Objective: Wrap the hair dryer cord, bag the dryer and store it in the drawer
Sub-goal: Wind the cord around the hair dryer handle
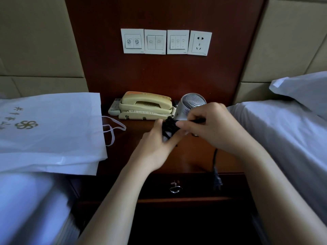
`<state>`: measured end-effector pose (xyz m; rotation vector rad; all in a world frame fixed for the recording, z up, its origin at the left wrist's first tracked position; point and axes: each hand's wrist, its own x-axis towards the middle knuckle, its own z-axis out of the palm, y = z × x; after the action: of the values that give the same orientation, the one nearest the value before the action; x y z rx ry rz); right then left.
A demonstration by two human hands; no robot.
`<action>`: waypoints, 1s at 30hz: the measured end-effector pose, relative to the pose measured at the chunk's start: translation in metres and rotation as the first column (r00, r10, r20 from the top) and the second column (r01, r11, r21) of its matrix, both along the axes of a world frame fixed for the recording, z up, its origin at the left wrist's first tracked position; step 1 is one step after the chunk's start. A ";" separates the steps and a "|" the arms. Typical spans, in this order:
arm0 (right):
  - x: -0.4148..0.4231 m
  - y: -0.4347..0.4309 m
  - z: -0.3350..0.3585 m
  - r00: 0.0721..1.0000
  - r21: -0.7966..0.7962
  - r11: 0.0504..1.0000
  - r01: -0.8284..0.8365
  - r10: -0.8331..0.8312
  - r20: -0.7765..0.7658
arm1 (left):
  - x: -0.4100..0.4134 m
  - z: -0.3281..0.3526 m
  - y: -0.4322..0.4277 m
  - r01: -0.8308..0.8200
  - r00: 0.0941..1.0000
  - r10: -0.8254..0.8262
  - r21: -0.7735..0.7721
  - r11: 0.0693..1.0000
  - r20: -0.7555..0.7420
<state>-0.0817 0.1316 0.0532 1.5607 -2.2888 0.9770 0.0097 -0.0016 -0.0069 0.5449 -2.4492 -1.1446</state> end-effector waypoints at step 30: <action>-0.074 0.018 -0.021 0.954 -0.230 0.966 0.121 -0.049 0.295 | 0.013 0.003 -0.007 0.357 0.928 -0.362 0.068 0.932 0.085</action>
<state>-0.1553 0.1496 0.0325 1.2779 -2.2813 1.4851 0.0226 -0.0082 -0.0042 0.1662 -2.6844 -1.3511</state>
